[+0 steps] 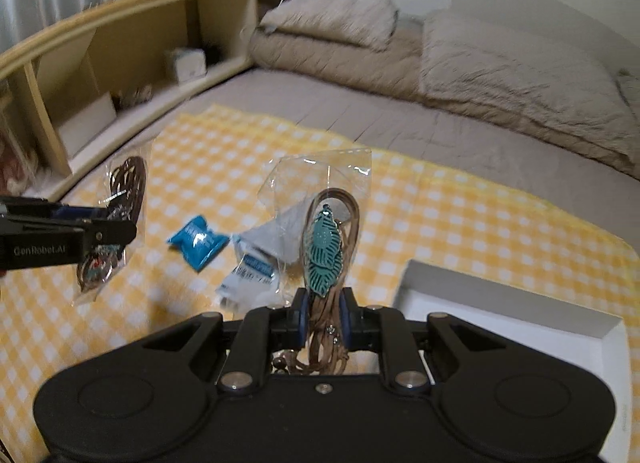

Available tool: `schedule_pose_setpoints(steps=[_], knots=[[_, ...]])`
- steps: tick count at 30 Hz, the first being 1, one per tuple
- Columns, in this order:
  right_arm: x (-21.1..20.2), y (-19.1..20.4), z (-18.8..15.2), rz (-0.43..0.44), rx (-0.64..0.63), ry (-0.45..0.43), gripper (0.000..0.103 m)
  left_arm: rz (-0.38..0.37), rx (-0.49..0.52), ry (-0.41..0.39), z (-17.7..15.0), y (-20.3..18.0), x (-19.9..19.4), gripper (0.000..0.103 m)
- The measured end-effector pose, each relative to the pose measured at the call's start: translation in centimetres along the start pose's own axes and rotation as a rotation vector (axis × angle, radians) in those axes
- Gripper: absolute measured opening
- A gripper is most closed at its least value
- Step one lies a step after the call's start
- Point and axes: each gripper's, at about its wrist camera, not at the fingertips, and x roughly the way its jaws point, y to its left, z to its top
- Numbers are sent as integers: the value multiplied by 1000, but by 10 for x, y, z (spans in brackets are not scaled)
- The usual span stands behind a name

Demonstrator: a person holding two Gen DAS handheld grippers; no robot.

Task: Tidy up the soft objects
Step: 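Lift both held bags and carry them over the white box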

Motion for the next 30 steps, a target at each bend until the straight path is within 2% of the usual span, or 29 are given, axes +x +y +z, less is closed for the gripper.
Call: schedule_pose_setpoints(steps=[8, 20, 30], knots=[[-43, -38, -11, -57, 68, -56, 17, -99, 35, -42, 3, -50, -12, 36], [-80, -101, -45, -201, 110, -54, 17, -245, 75, -52, -4, -134, -4, 36], [-96, -153, -73, -292, 162, -36, 17, -395, -42, -30, -13, -195, 30, 36]])
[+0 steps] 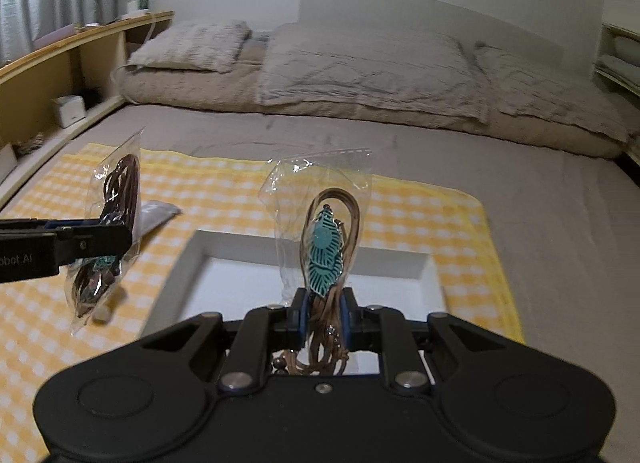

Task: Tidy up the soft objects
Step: 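Lift both held bags and carry them over the white box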

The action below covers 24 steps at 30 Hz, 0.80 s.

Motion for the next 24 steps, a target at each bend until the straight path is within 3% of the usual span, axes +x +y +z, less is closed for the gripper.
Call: schedule_pose_setpoints(steps=[5, 11, 19, 24], knots=[[3, -23, -6, -46, 31, 12, 17, -114, -100, 25, -11, -16, 33, 36], [7, -46, -19, -85, 32, 38, 17, -203, -195, 77, -34, -29, 71, 36], [13, -70, -31, -128, 40, 74, 17, -322, -395, 167, -74, -32, 124, 36], [19, -77, -35, -139, 25, 92, 17, -313, -331, 227, -95, -45, 143, 36]])
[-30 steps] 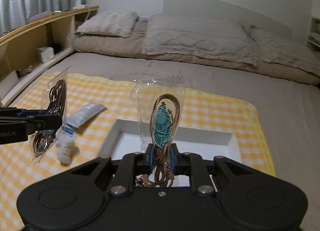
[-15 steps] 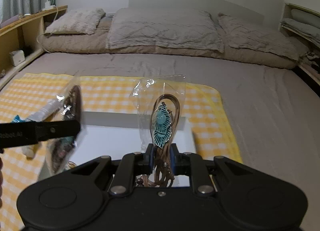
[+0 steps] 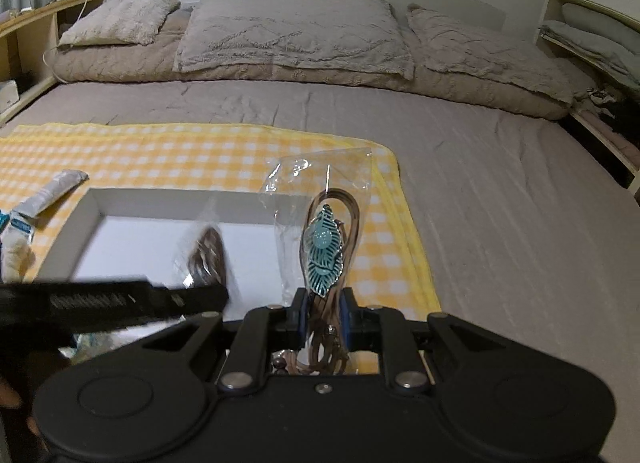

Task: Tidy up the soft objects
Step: 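Lift both held bags and carry them over the white box, then lower both bags into the box and open both grippers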

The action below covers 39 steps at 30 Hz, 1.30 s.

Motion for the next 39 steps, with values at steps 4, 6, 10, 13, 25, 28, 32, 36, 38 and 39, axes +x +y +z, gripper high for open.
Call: schedule_pose_setpoints(steps=[4, 6, 10, 13, 25, 28, 32, 36, 38, 39], knots=[[9, 1, -4, 8, -11, 38, 17, 68, 110, 37, -9, 3, 8, 36], [12, 4, -4, 10, -21, 50, 17, 99, 163, 46, -8, 1, 8, 36], [18, 10, -2, 29, -33, 80, 17, 187, 270, 50, -9, 0, 6, 36], [21, 15, -1, 38, -48, 102, 17, 243, 321, 53, -9, 4, 1, 35], [37, 29, -10, 74, -110, 201, 33, 207, 258, 70, -2, 5, -5, 58], [36, 25, -11, 69, -99, 207, 34, 194, 247, 70, -2, 5, -7, 64], [33, 18, -12, 67, -67, 209, 35, 198, 250, 72, 0, 1, -7, 69], [28, 13, -12, 74, -32, 207, 35, 207, 266, 74, 1, -4, -12, 76], [25, 10, -12, 83, -13, 202, 35, 209, 265, 68, 2, -7, -16, 79], [24, 9, -12, 85, -7, 200, 35, 208, 263, 65, 2, -8, -18, 80]])
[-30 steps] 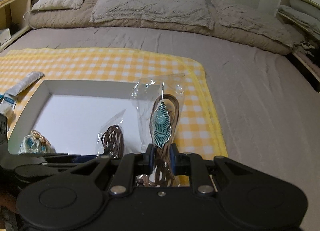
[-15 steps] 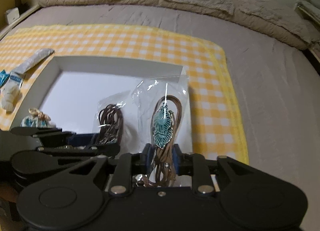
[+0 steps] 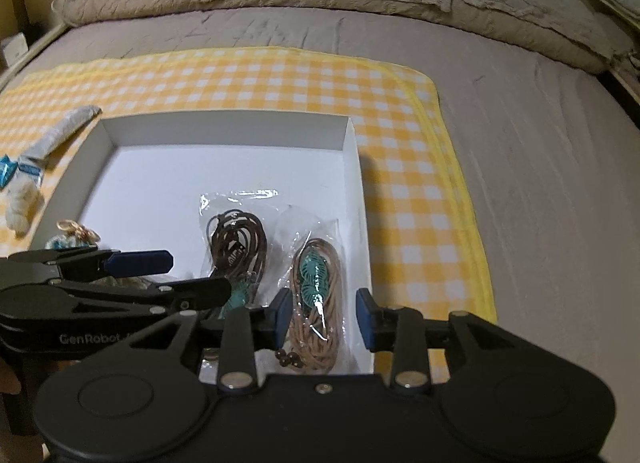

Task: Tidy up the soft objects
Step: 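Lower both bags into the box and open both grippers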

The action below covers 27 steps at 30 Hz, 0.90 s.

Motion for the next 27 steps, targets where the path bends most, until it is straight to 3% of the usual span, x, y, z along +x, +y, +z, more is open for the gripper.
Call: schedule_pose_setpoints(steps=[14, 17, 21, 27], knots=[[-34, -15, -11, 71, 104, -81, 40, 81, 99, -12, 0, -18, -51, 92], [-43, -16, -15, 82, 116, -102, 47, 101, 113, -16, 0, -19, -61, 94], [-58, -17, -20, 72, 120, -149, 64, 126, 128, -36, -1, -21, -76, 101], [-72, -17, -29, 55, 120, -175, 76, 158, 163, -51, -4, -27, -98, 103]])
